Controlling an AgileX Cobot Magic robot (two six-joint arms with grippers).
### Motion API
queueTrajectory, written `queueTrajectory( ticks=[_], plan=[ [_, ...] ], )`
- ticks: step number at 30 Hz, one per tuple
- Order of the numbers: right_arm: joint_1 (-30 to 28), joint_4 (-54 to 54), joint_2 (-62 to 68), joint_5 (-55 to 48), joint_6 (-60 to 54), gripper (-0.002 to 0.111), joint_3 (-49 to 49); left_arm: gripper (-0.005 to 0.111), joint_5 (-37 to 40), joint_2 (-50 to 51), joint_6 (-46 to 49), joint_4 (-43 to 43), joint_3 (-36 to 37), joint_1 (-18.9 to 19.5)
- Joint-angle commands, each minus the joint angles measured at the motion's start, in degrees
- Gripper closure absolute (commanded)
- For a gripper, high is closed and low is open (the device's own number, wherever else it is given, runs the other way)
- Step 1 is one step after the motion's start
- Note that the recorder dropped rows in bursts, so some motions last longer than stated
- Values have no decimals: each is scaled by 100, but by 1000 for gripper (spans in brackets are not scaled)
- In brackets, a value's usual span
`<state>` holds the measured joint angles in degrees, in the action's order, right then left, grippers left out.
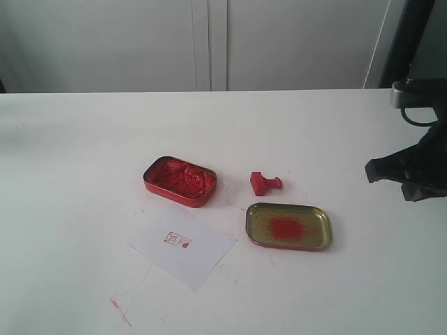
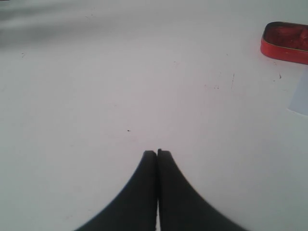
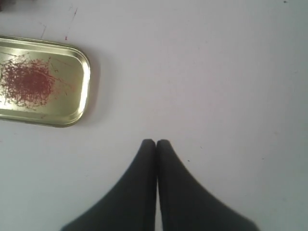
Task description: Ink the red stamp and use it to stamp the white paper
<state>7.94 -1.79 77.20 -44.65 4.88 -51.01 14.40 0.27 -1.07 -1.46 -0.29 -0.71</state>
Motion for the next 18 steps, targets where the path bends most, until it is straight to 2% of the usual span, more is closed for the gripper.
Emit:
queueTrajectory(
  ticks=[1,18],
  plan=[
    [-54,-39,-644,239,-9,108,477,107,-29,-27,6,9,29,0],
    [-54,-39,-3853,553,30,108,2156,107,-29,-27,6,9,29,0]
  ],
)
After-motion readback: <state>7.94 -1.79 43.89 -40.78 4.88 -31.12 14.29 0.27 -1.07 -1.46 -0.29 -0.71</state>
